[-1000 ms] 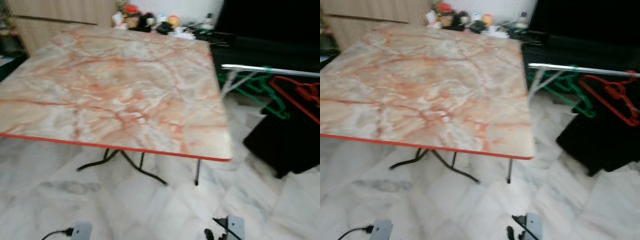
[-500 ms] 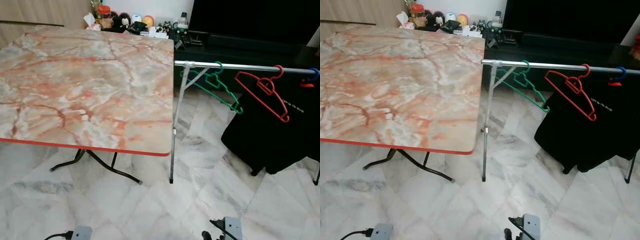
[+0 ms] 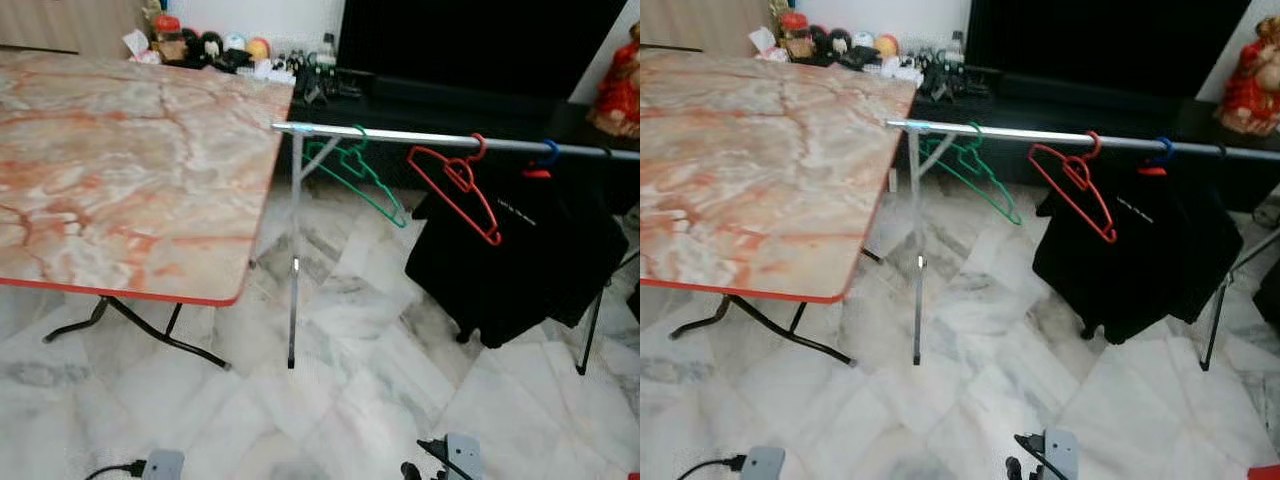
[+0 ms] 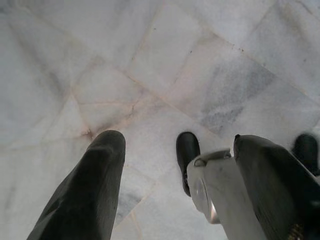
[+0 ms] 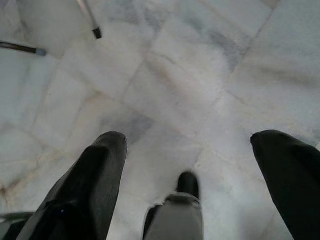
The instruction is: Hang hanger
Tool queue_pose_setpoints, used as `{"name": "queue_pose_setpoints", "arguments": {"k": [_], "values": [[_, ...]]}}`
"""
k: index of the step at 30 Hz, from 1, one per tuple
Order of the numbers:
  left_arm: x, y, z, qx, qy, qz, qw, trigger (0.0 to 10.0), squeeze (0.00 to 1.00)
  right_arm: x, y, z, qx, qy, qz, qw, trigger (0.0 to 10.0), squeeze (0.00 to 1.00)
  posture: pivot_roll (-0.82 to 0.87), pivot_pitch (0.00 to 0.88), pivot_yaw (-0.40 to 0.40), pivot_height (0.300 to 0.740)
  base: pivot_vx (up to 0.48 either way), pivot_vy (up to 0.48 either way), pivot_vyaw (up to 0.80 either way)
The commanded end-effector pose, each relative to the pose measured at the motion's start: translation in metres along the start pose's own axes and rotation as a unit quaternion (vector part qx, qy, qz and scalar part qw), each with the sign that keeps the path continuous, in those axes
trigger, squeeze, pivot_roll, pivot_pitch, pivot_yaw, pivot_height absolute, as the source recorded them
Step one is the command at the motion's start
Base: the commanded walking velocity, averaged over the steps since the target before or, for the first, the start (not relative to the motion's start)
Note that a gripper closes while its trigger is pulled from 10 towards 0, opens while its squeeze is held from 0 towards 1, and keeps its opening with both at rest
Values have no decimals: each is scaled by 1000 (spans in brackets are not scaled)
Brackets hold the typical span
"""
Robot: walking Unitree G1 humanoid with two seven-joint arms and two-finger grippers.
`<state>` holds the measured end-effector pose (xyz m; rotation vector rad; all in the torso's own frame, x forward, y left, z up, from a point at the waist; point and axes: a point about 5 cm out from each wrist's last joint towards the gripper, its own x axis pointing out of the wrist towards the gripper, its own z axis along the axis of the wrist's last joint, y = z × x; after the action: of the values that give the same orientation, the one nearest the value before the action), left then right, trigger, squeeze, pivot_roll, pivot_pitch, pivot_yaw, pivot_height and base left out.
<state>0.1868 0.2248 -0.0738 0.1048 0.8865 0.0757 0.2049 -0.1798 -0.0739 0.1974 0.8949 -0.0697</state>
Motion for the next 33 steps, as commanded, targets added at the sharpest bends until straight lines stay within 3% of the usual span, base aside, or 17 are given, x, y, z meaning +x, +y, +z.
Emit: {"name": "queue_pose_setpoints", "arguments": {"k": [1,5,17,23,33], "values": [[-1,-8,-9,-4,14,-10,1000,10000,0,-2,-9,-4,-2,9,-13,1000,10000,0,76,112,-70,740,0,-480,0],[-2,-9,-11,-7,19,-11,1000,10000,0,-2,-10,-3,-1,9,-15,1000,10000,0,74,115,-71,740,0,-453,0],[-2,-12,-13,-28,18,-33,999,10000,0,-2,-10,-3,17,7,-22,1000,10000,0,72,139,-69,740,0,0,0],[-3,-11,-14,-34,19,-31,999,10000,0,-2,-10,-4,22,5,-24,999,10000,0,71,144,-68,740,456,0,-718],[-3,-13,-14,-31,19,-36,999,10000,0,-2,-11,-3,26,0,-29,999,10000,0,67,161,-69,740,469,0,0]]}}
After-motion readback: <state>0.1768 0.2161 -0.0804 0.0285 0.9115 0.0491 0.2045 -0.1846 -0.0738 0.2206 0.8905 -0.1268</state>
